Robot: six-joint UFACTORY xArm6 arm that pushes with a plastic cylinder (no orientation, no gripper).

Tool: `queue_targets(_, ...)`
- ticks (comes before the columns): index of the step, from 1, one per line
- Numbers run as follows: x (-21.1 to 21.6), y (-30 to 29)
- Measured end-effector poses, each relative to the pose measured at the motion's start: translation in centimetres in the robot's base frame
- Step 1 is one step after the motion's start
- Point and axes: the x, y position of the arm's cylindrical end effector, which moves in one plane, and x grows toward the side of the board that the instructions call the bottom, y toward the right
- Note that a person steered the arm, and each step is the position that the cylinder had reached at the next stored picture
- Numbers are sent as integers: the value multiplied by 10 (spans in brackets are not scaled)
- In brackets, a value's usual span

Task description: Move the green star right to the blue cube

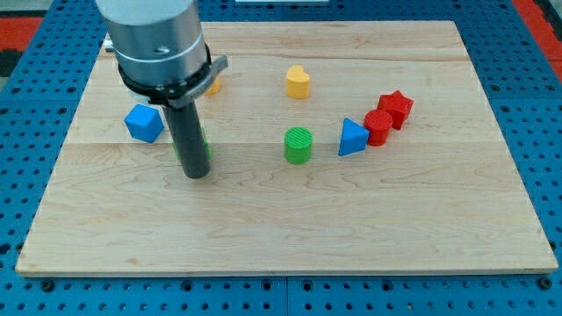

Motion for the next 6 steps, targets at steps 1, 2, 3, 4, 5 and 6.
queue_targets(1,0,-8)
queue_targets(2,-3,8)
queue_targets(3,-21,9)
queue_targets(4,-43,24)
queue_targets(5,-58,25)
queue_targets(6,-58,28)
